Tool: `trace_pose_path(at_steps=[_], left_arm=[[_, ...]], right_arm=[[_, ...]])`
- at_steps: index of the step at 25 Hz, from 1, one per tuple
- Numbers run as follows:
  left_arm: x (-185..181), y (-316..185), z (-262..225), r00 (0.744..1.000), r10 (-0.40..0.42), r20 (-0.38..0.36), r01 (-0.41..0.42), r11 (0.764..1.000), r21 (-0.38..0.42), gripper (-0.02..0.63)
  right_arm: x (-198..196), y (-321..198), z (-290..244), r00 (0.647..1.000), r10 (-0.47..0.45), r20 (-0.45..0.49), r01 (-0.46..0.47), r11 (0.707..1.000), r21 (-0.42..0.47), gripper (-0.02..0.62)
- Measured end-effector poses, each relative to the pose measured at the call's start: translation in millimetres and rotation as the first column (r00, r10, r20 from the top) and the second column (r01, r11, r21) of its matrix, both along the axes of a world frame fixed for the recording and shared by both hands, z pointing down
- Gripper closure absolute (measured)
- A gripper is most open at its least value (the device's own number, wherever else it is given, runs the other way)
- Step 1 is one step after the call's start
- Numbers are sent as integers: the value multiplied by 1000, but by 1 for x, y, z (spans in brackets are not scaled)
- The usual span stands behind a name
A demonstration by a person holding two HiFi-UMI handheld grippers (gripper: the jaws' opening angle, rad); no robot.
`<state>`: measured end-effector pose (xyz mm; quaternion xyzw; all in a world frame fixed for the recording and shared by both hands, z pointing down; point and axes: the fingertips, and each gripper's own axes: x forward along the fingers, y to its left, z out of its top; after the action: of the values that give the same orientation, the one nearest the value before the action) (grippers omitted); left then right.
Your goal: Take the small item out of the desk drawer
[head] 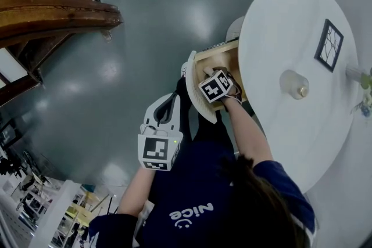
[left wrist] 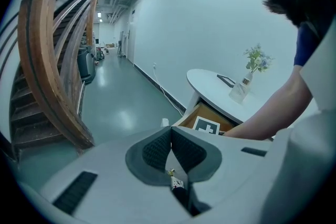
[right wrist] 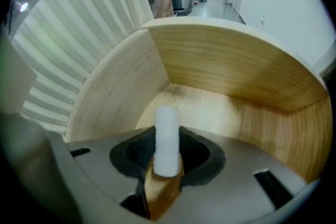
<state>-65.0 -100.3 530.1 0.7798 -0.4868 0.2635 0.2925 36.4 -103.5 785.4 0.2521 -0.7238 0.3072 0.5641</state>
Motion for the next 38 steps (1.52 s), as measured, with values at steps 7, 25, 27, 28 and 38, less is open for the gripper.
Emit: trace_pose_path(at_steps=[7, 25, 27, 28, 38], left_arm=[[7, -5, -4, 1000, 9, 8, -9, 1000, 7, 601], [23, -15, -18, 1000, 21, 0, -21, 998, 54, 601], [25, -16, -21, 999, 32, -3, -31, 998, 60, 601], [26, -17, -23, 999, 38, -5, -38, 997, 64, 601], [33, -27, -34, 997, 72, -8, -71, 993, 98, 601]], right_arm=[[-2, -4, -22, 995, 89, 50, -90, 996, 21, 460], [3, 7, -95, 991, 79, 112, -91, 989, 113, 460], [2, 8, -106, 989, 84, 123, -98, 988, 117, 460], [0, 10, -112, 988, 82, 130, -98, 988, 118, 460], [-4, 18, -159, 974, 120, 193, -149, 979, 140, 460]])
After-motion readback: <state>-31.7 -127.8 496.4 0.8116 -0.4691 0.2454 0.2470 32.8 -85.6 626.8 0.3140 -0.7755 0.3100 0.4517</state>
